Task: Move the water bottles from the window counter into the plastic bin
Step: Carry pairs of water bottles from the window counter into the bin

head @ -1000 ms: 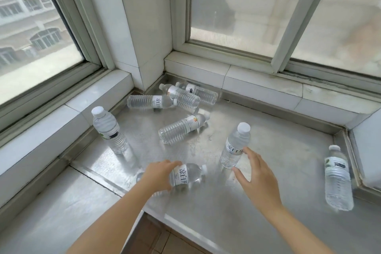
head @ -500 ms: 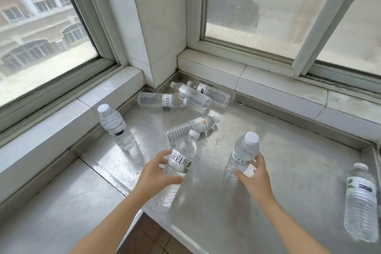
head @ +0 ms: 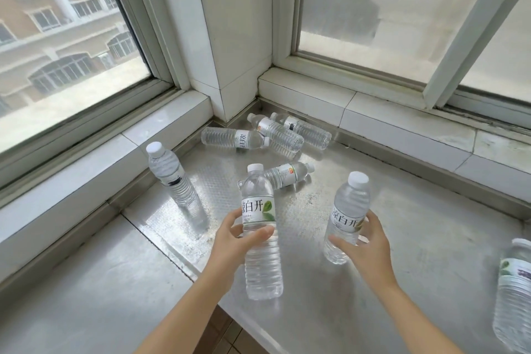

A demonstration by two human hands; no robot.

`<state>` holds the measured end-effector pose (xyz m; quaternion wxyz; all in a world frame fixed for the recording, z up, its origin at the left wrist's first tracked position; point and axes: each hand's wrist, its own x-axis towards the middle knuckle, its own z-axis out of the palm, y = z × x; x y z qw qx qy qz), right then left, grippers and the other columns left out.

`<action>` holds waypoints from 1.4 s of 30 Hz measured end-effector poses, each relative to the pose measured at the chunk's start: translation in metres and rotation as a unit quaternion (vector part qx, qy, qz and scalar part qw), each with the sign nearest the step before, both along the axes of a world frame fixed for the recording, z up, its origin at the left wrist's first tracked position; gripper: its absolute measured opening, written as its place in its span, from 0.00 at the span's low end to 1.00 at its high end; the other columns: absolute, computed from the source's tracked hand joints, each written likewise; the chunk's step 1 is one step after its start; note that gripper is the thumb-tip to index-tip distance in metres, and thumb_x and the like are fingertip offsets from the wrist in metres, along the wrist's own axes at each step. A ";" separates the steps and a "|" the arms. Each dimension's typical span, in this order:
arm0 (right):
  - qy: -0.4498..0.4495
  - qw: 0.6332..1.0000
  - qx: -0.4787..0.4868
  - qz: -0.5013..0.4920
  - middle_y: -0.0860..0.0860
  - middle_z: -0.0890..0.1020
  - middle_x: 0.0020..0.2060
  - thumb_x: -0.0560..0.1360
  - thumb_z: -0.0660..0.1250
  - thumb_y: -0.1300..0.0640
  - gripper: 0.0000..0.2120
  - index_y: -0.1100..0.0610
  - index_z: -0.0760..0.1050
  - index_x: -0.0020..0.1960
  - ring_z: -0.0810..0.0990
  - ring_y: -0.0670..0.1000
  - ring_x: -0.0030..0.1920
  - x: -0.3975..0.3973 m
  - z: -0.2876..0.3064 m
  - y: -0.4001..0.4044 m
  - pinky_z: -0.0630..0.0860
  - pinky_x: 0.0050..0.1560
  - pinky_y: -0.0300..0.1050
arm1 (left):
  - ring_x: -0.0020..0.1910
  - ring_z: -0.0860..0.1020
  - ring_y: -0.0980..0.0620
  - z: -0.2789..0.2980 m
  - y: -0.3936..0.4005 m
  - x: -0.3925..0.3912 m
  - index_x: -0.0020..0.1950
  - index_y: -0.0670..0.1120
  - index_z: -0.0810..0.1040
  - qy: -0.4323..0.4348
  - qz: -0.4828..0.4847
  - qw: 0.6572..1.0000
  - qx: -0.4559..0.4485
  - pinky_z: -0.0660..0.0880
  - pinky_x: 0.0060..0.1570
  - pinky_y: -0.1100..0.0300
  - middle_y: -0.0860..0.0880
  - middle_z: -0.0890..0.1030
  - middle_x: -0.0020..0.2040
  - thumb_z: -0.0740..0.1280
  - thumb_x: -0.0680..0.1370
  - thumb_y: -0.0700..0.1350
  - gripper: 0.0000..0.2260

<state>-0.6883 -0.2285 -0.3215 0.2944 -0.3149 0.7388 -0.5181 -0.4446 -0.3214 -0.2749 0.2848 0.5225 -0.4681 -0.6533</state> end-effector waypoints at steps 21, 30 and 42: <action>-0.037 0.982 -0.114 -0.146 0.46 0.86 0.49 0.61 0.80 0.65 0.29 0.45 0.77 0.56 0.84 0.49 0.50 0.064 0.132 0.121 0.78 0.53 0.51 | 0.42 0.86 0.49 0.099 0.055 -0.009 0.64 0.53 0.76 0.106 -0.113 0.985 -0.079 0.82 0.43 0.45 0.51 0.88 0.43 0.75 0.67 0.50 0.25; -0.036 0.940 -0.132 -0.314 0.50 0.86 0.47 0.61 0.78 0.70 0.27 0.53 0.78 0.56 0.84 0.51 0.49 0.163 0.159 0.198 0.79 0.52 0.49 | 0.37 0.85 0.57 0.106 0.084 0.012 0.56 0.60 0.74 0.150 -0.291 0.943 -0.061 0.76 0.29 0.67 0.50 0.88 0.41 0.75 0.67 0.43 0.22; 0.020 0.832 -0.123 -0.540 0.54 0.87 0.43 0.59 0.78 0.68 0.28 0.48 0.78 0.53 0.85 0.54 0.44 0.301 0.185 0.330 0.80 0.41 0.44 | 0.46 0.86 0.48 0.114 0.204 0.021 0.67 0.56 0.73 0.192 -0.558 0.807 -0.029 0.80 0.45 0.55 0.47 0.88 0.46 0.80 0.65 0.44 0.33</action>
